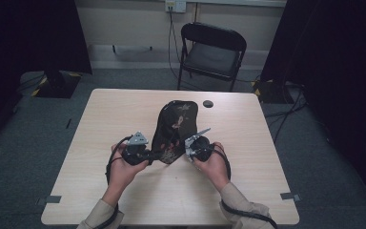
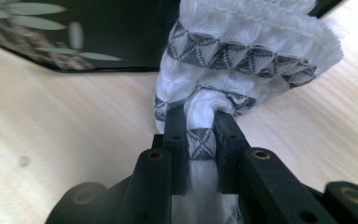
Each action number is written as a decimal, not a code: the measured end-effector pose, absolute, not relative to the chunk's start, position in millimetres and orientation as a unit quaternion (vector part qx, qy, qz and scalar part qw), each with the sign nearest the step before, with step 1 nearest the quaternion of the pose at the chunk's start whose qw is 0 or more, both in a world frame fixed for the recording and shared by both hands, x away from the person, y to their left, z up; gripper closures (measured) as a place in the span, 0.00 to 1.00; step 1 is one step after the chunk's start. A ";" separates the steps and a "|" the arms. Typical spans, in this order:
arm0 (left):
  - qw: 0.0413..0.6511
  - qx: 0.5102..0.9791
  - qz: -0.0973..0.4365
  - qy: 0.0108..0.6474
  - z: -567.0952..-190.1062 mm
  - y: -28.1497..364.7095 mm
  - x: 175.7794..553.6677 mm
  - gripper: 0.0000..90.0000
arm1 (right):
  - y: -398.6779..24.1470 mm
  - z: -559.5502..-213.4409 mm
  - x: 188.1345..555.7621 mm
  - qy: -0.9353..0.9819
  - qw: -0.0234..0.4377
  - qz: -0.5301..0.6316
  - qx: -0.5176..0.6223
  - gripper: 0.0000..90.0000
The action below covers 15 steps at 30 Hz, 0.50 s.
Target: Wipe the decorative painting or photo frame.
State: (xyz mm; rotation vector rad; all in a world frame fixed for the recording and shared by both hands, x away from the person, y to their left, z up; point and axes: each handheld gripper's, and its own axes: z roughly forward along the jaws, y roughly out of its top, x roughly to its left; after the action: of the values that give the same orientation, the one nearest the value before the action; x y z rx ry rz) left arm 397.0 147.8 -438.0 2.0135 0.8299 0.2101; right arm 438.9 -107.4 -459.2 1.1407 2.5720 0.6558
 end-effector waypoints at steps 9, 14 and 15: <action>0.462 0.814 0.087 0.340 -438.6 147.2 396.5 0.87 | -97.1 -459.1 423.7 0.898 0.108 0.236 0.354 0.87; 0.462 0.814 0.088 0.341 -438.8 147.0 395.8 0.87 | -97.3 -459.4 414.2 0.905 0.103 0.243 0.333 0.87; 0.462 0.814 0.088 0.341 -438.8 147.1 395.8 0.87 | -97.8 -459.4 413.0 0.907 0.103 0.243 0.329 0.87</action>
State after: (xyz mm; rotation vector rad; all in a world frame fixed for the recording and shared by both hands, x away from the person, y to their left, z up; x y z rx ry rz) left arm 395.8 147.1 -438.8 2.0011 0.8387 0.2165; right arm 413.0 -97.8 -459.4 0.9703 2.6755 0.7185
